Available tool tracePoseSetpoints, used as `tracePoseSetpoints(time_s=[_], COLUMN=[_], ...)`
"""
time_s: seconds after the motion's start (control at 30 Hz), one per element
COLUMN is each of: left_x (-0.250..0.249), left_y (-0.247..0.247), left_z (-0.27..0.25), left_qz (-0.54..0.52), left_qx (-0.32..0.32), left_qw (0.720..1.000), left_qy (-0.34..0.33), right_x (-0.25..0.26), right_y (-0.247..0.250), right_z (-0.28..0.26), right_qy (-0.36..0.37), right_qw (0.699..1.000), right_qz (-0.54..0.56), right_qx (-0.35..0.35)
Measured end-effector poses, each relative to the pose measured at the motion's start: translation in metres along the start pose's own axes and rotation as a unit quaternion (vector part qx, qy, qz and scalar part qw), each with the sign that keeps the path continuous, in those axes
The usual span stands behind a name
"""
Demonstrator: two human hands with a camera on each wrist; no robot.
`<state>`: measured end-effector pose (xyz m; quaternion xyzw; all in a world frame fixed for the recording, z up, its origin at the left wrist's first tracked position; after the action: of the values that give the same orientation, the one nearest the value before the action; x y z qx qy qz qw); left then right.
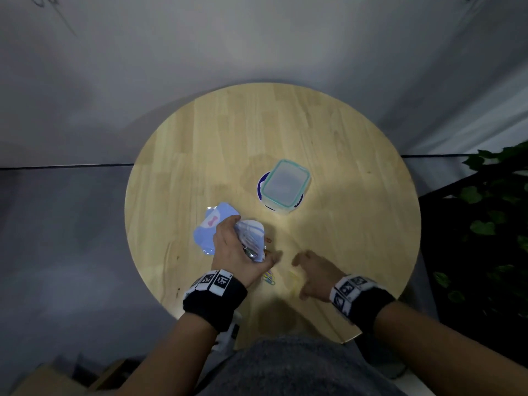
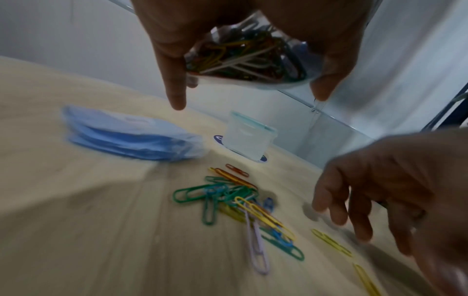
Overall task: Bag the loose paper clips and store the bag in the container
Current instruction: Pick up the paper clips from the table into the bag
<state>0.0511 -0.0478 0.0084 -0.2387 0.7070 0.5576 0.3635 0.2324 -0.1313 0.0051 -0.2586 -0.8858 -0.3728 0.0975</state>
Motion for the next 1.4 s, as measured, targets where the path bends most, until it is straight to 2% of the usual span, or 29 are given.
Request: tracePoseSetpoints(time_s=[0.17, 0.37, 0.5, 0.57, 0.67, 0.8, 1.2, 1.4], left_x=[0.009, 0.020, 0.027, 0.029, 0.031, 0.028, 0.037, 0.038], left_y=[0.010, 0.018, 0.022, 0.022, 0.022, 0.022, 0.021, 0.020], left_z=[0.001, -0.005, -0.012, -0.014, -0.014, -0.012, -0.013, -0.013], left_qz=[-0.002, 0.005, 0.007, 0.011, 0.017, 0.009, 0.017, 0.013], left_qx=[-0.019, -0.050, -0.066, -0.068, -0.061, -0.052, -0.058, -0.056], left_qw=[1.000, 0.999, 0.998, 0.998, 0.998, 0.998, 0.997, 0.998], left_qy=[0.020, 0.014, 0.006, 0.008, 0.012, 0.026, 0.041, 0.040], right_x=[0.004, 0.019, 0.036, 0.043, 0.051, 0.059, 0.041, 0.044], right_y=[-0.024, -0.019, -0.015, -0.017, -0.022, -0.023, -0.015, -0.014], right_z=[0.011, 0.037, 0.048, 0.047, 0.046, 0.048, 0.043, 0.035], right_qy=[0.052, 0.054, 0.058, 0.067, 0.065, 0.078, 0.077, 0.152], right_qw=[0.997, 0.992, 0.986, 0.989, 0.993, 0.988, 0.984, 0.969], right_qz=[-0.042, 0.009, 0.043, 0.036, -0.035, -0.067, -0.112, -0.161], right_qx=[-0.025, -0.117, -0.148, -0.124, -0.093, -0.115, -0.114, -0.108])
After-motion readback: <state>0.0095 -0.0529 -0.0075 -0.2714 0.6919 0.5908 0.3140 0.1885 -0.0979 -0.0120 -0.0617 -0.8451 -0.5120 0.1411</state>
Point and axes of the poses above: each hand's wrist, its own z-axis towards the middle knuckle, its own y-axis out of the back of the hand, x = y × z, the point moved 1 cm from there along z, towards the middle knuckle, and after that the axes turned 1 degree about -x, right-handed, at the moved point
